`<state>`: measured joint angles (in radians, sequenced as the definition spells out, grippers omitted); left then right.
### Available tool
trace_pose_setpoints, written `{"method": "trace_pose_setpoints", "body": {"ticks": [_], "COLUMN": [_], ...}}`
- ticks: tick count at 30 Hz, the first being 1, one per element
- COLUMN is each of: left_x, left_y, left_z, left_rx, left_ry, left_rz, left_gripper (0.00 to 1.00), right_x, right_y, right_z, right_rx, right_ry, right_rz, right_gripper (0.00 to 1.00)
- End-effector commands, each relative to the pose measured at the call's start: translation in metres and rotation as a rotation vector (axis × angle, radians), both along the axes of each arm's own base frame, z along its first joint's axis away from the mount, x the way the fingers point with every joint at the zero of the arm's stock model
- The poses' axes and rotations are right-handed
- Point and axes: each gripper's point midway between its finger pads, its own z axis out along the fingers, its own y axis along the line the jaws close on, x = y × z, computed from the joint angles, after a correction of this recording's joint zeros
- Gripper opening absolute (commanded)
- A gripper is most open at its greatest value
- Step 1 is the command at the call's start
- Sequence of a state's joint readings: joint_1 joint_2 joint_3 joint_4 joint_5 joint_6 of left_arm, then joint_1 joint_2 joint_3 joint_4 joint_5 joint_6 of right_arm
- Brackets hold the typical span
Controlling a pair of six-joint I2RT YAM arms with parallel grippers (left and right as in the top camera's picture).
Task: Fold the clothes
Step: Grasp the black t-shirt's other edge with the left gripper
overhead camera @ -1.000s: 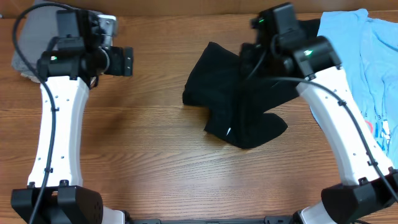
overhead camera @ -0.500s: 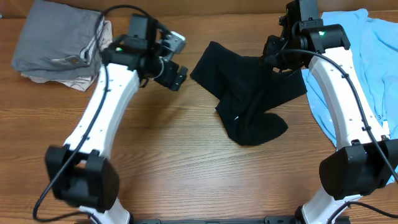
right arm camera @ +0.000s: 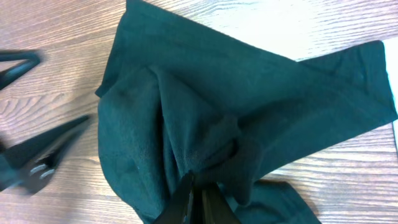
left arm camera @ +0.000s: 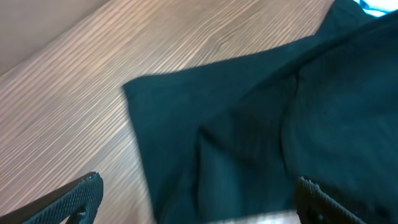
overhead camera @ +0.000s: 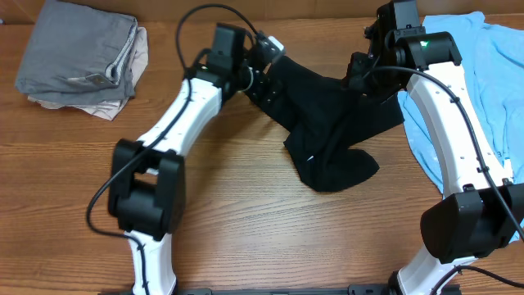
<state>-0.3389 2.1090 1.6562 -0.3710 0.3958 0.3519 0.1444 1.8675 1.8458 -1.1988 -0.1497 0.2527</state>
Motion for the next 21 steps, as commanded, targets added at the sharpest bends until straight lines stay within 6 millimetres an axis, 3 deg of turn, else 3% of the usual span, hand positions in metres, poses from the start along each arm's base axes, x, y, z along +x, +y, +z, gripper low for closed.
{"method": "trace_pose_setpoints", "body": {"ticks": [1, 8, 16, 21], "left_x": [-0.008, -0.014, -0.019, -0.032], "left_y": [-0.033, -0.037, -0.013, -0.022], "left_z": [-0.025, -0.037, -0.049, -0.052], "left_rx": [-0.033, 0.009, 0.050, 0.062], "left_ry": [0.014, 0.009, 0.065, 0.075], "left_rz": [-0.118, -0.157, -0.158, -0.228], "left_gripper": [0.99, 0.96, 0.92, 0.89], "right_x": [0.000, -0.002, -0.001, 0.001], "right_y": [0.000, 0.000, -0.001, -0.001], "right_z": [0.010, 0.009, 0.009, 0.010], "right_rx": [0.007, 0.005, 0.003, 0.005], "right_ry": [-0.020, -0.010, -0.014, -0.025], "right_rz": [0.016, 0.016, 0.015, 0.014], "right_gripper": [0.04, 0.04, 0.05, 0.06]}}
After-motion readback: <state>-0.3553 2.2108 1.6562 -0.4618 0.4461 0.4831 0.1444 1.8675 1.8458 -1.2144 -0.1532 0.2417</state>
